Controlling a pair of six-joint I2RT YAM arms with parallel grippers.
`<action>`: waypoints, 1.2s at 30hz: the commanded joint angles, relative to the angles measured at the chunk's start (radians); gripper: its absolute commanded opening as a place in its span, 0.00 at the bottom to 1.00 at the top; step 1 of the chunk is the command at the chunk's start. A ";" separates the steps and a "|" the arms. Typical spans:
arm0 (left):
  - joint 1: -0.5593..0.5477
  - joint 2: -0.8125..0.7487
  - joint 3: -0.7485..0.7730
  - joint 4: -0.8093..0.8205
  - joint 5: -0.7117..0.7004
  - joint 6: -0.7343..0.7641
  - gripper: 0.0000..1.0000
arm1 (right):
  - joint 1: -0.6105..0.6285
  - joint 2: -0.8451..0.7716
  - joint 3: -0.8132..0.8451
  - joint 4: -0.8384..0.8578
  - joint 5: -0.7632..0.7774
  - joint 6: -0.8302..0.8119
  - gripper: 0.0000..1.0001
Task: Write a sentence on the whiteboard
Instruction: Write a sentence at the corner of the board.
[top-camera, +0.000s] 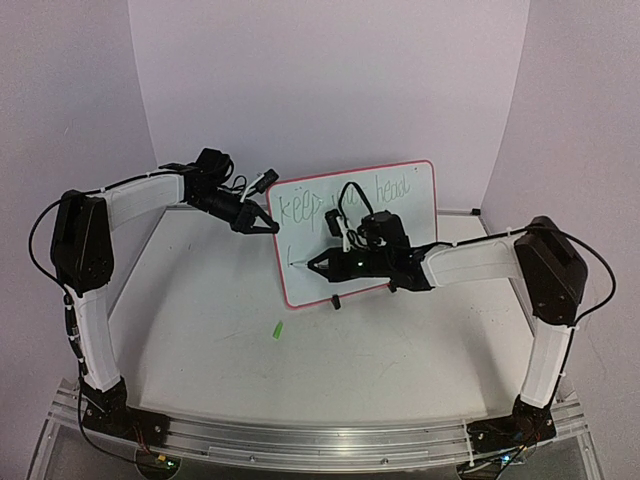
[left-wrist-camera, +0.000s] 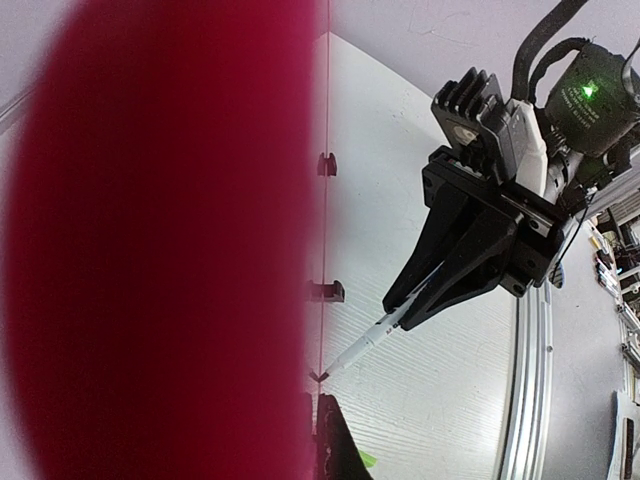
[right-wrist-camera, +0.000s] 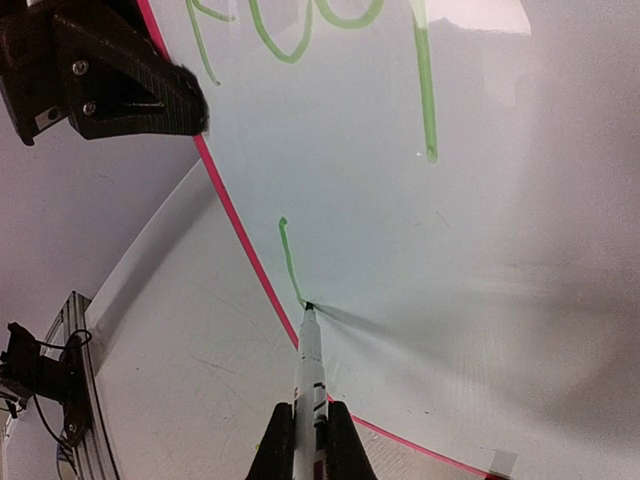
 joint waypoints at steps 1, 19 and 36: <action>-0.025 -0.019 -0.018 -0.005 -0.030 0.033 0.00 | -0.017 -0.054 -0.020 0.035 0.098 0.005 0.00; -0.025 -0.015 -0.016 -0.005 -0.030 0.031 0.00 | -0.018 -0.015 -0.053 0.013 0.064 0.005 0.00; -0.026 -0.019 -0.017 -0.007 -0.030 0.031 0.00 | -0.016 -0.085 -0.064 0.034 -0.072 -0.012 0.00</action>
